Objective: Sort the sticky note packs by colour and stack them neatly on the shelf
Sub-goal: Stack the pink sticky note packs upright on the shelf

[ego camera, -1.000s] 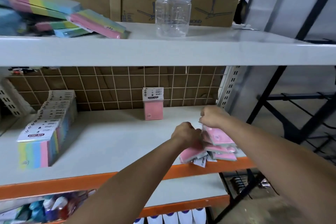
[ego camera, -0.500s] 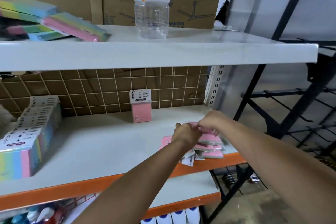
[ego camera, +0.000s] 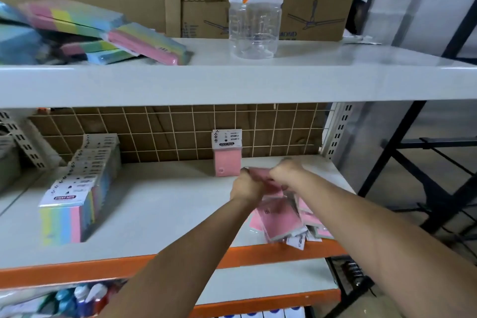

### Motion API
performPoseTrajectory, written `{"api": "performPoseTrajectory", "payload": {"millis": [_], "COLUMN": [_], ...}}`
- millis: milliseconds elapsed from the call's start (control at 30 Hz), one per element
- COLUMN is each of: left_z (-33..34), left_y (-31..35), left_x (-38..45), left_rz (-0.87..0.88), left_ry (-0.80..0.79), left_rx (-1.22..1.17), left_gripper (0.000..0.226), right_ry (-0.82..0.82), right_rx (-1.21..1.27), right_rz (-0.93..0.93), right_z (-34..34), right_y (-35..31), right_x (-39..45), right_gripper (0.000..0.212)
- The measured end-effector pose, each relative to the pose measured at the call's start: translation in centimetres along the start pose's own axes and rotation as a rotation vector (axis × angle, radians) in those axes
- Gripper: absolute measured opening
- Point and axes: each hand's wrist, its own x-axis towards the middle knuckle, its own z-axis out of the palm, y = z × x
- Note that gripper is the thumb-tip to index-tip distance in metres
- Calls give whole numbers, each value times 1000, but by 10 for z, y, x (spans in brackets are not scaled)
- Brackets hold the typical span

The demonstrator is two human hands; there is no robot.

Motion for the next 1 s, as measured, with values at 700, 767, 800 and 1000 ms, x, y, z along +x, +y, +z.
{"api": "performPoseTrajectory", "payload": {"millis": [700,767,800,1000], "left_z": [-30,-28,-28,-24], "left_y": [-71,-73,-73,-77], "left_x": [101,107,108,116], "left_rz": [-93,-108,-114,-115], "left_ry": [83,87,86,149], "left_rx": [212,233,240,305], "left_gripper": [76,83,86,100], "right_ry": [-48,-49,-48,-8], "right_rx": [283,315,323,230], "right_rz": [-231,-237,-233,-220], "right_z": [61,63,64,70], "right_y": [-61,-60,-59,-51], "right_x": [42,46,48,65], "right_gripper": [54,55,56,66]}}
